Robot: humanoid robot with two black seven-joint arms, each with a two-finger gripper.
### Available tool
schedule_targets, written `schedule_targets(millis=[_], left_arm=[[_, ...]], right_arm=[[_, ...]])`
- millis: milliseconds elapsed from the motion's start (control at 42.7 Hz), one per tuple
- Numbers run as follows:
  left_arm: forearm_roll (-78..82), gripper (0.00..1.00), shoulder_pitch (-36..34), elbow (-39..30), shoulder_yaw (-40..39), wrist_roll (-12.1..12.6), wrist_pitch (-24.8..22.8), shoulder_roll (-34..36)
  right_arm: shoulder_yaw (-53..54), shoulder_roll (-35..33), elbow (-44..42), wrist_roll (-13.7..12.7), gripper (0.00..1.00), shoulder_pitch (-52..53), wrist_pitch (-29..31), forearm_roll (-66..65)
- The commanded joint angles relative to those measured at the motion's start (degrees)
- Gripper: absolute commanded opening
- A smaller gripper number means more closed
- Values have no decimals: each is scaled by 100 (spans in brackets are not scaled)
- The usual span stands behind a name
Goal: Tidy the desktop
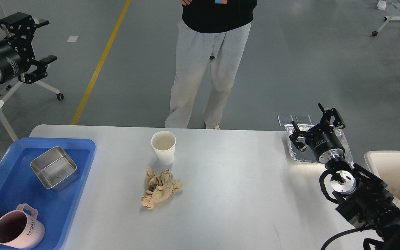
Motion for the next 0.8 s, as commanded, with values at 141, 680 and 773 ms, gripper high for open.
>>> schedule_targets(millis=[141,680,773], left_arm=[[-1605,97,26,830,-569,10,390,-486],[-2415,98,536,1560,-1097,-447,-821,-1453],[-2502,98,615,1560,-1097,-430,-1007,-1427]], right_arm=[[17,-532,16,141,100,129,35,-1],[-1466,-1130,113,448,100,269,-140,-1415],[-2240,-1665,148,748,100,384,96,-1873]])
